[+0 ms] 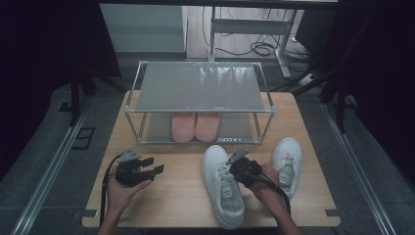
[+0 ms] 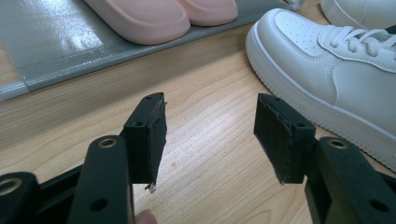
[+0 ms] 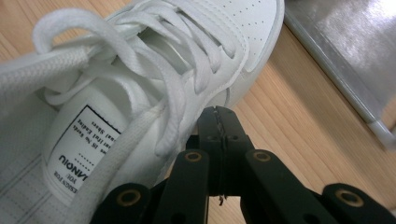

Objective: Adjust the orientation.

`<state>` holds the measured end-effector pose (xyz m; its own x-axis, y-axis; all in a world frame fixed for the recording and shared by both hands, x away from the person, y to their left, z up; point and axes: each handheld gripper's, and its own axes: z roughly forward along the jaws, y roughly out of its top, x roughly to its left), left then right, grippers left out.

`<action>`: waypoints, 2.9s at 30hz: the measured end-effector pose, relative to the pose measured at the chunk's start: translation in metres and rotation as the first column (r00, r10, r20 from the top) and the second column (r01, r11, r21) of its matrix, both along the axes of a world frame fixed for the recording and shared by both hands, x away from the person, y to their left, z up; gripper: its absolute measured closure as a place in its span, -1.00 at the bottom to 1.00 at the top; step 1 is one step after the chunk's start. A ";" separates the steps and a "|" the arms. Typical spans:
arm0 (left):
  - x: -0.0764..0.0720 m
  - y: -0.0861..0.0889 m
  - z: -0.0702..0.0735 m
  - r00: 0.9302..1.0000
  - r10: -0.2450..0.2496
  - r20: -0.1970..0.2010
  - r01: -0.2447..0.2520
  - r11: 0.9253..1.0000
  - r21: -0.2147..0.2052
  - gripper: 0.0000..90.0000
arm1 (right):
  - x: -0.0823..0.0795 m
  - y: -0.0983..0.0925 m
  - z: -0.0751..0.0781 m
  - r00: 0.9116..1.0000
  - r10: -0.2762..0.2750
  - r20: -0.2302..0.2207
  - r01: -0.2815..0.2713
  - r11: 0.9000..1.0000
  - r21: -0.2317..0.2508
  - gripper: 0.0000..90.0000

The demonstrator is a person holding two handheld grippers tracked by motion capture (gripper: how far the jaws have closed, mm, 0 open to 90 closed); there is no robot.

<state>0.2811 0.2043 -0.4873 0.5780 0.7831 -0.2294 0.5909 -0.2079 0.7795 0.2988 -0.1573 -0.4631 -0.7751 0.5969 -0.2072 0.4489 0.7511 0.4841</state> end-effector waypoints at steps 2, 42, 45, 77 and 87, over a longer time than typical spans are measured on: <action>0.000 0.000 0.000 1.000 0.002 0.000 -0.002 1.000 0.000 -0.01 | 0.001 0.002 -0.001 1.000 0.007 -0.008 -0.007 1.000 0.019 1.00; -0.001 0.000 -0.002 1.000 0.006 -0.008 -0.006 1.000 0.003 -0.02 | -0.060 -0.016 0.016 0.988 0.151 0.012 -0.147 0.933 0.328 0.99; -0.001 0.000 -0.002 1.000 0.006 -0.007 -0.006 1.000 0.002 -0.02 | -0.061 -0.013 0.008 0.988 0.156 -0.007 -0.146 0.938 0.314 0.99; 0.000 -0.003 -0.006 1.000 -0.002 -0.016 0.002 1.000 0.017 -0.02 | -0.044 -0.031 -0.002 0.989 0.137 -0.061 -0.114 0.950 0.292 1.00; -0.001 -0.003 -0.005 1.000 -0.002 -0.014 0.003 1.000 0.017 -0.02 | -0.040 -0.039 0.003 0.995 0.087 -0.041 -0.073 0.961 0.267 1.00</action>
<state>0.2804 0.2016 -0.4928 0.5769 0.7854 -0.2241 0.6010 -0.2224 0.7677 0.2587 -0.1966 -0.4604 -0.8282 0.5603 -0.0084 0.4222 0.6338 0.6482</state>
